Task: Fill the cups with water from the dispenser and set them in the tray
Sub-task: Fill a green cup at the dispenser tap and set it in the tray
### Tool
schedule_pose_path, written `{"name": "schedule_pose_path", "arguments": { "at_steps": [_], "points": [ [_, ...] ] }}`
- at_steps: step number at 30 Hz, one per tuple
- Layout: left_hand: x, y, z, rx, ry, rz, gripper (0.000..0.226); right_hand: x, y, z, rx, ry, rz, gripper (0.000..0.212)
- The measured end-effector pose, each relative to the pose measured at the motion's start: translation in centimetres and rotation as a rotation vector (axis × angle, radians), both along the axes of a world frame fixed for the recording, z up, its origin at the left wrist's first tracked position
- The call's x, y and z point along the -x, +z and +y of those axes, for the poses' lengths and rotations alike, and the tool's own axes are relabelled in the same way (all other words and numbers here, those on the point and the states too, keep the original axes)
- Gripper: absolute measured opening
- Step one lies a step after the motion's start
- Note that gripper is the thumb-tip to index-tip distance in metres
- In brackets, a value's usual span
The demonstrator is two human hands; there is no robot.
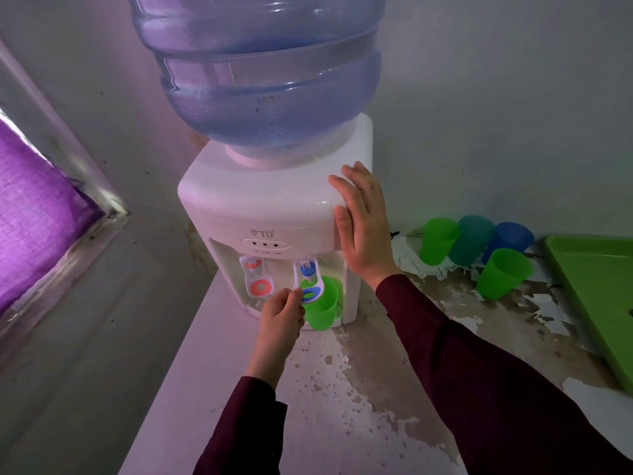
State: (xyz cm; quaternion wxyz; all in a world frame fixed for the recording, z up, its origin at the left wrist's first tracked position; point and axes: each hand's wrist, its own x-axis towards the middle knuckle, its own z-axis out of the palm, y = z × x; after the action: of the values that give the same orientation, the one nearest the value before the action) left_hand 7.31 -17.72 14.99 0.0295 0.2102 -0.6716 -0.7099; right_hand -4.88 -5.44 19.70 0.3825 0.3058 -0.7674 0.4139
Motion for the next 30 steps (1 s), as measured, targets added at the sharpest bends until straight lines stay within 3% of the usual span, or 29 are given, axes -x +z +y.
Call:
{"name": "schedule_pose_path", "arguments": {
  "at_steps": [15,21,27,30],
  "points": [
    [0.3,-0.9,-0.5,0.048,-0.029,-0.016,0.021,0.1,0.0,0.0,-0.004,-0.004,0.003,0.046],
    [1.1,-3.7,-0.4,0.368,-0.002,0.006,0.035,0.0,0.0,0.0,-0.006,-0.006,-0.008,0.046],
    [2.4,-5.9,-0.5,0.647,0.18,0.021,0.025,-0.2,0.2,0.1,-0.019,0.001,-0.016,0.047],
    [1.9,-6.7,0.3,0.723,0.232,0.072,0.046,-0.3,0.2,0.1,-0.021,0.001,-0.03,0.048]
  ]
}}
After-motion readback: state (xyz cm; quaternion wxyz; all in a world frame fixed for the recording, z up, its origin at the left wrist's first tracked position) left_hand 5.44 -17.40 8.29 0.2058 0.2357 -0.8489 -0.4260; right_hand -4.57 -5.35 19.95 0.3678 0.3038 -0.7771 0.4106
